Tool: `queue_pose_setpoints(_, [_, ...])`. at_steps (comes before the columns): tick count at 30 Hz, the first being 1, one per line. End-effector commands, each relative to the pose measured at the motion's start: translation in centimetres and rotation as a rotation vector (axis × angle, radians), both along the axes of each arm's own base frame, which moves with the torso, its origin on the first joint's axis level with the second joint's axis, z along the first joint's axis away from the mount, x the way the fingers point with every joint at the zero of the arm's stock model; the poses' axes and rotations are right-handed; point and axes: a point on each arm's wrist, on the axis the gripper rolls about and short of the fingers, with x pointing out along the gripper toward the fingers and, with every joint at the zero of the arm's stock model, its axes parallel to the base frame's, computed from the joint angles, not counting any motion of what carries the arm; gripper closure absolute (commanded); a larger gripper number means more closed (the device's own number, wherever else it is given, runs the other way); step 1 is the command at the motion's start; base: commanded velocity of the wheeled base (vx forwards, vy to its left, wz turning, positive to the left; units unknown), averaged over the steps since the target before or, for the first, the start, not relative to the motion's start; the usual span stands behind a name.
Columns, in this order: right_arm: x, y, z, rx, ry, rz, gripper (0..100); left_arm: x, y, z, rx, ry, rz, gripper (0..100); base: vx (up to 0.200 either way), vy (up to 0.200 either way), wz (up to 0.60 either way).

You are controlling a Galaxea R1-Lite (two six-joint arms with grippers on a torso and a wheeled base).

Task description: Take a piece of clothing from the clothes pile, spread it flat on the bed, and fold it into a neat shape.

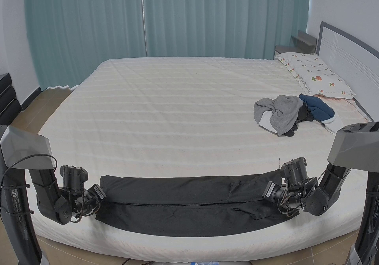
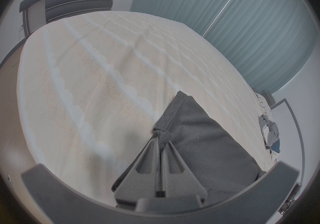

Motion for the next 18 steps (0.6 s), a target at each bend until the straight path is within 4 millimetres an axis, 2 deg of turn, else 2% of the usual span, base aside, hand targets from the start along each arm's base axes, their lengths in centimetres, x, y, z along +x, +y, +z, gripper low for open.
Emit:
queue_pose_setpoints(1, [-0.1, 0.1, -0.2, -0.003, 0.008, 0.005, 100, -0.2, -0.2, -0.1, 0.000, 0.008, -0.007, 100, 0.000, 0.000, 0.00])
queue_pose_setpoints(2, [-0.1, 0.1, -0.1, -0.001, 0.005, 0.006, 0, -0.2, -0.3, -0.1, 0.000, 0.010, -0.010, 0, 0.000, 0.000, 0.00])
queue_pose_setpoints(7, [0.0, -0.2, 1.5, 0.025, -0.043, -0.009, 0, -0.5, -0.3, 0.1, -0.001, 0.011, -0.010, 0, 0.000, 0.000, 0.00])
queue_pose_setpoints(13, [0.5, -1.7, 4.9, 0.098, -0.127, -0.022, 0, -0.3, 0.1, 2.3, -0.013, -0.069, 0.011, 0, 0.000, 0.000, 0.00])
queue_pose_setpoints(17, [1.1, -3.0, 5.0, 0.125, -0.130, -0.037, 0, 0.1, 0.4, 3.0, -0.020, -0.104, 0.016, 0, 0.000, 0.000, 0.00])
queue_pose_setpoints(18, [1.6, -3.8, 4.7, 0.142, -0.120, -0.042, 0, 0.9, 0.4, 3.2, -0.023, -0.124, 0.017, 0, 0.000, 0.000, 0.00])
